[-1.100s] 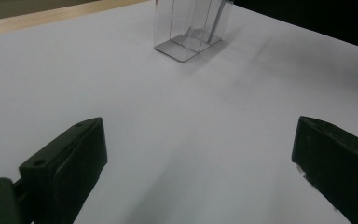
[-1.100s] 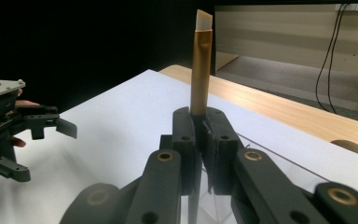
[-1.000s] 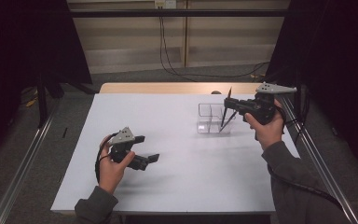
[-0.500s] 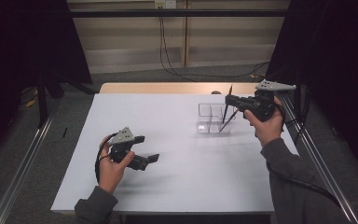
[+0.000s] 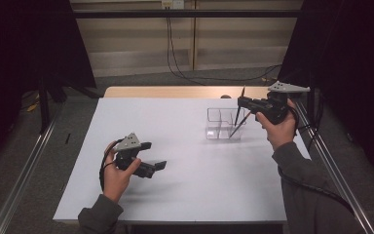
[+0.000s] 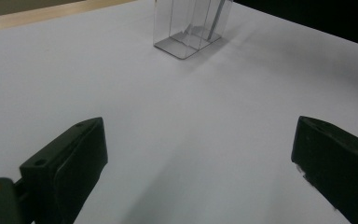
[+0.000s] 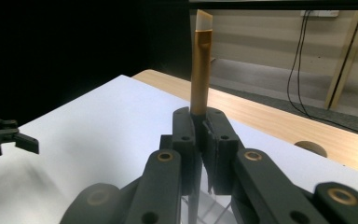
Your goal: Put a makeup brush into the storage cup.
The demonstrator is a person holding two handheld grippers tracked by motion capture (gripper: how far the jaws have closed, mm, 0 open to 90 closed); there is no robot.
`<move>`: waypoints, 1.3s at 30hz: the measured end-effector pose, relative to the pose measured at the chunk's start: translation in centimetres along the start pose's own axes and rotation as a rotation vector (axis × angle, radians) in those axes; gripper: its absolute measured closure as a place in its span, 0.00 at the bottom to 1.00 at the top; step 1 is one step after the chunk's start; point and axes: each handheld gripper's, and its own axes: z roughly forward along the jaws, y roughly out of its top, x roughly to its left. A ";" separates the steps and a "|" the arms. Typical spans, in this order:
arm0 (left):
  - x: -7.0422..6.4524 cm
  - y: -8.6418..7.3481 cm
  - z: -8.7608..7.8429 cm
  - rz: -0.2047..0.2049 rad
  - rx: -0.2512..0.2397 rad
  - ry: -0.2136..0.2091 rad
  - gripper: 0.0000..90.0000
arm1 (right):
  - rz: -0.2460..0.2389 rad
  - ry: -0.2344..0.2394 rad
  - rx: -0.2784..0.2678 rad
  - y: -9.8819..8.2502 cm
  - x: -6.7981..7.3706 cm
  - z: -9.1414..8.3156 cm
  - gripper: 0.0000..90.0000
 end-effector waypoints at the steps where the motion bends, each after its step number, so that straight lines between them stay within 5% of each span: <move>1: 0.0 0.0 0.0 0.001 -0.001 -0.001 0.04 | -0.001 -0.005 -0.001 0.0 -0.1 0.0 0.93; 39: 0.0 0.0 -0.2 -0.003 -0.011 0.000 0.04 | -0.012 -0.069 0.005 -0.3 -1.2 0.7 0.93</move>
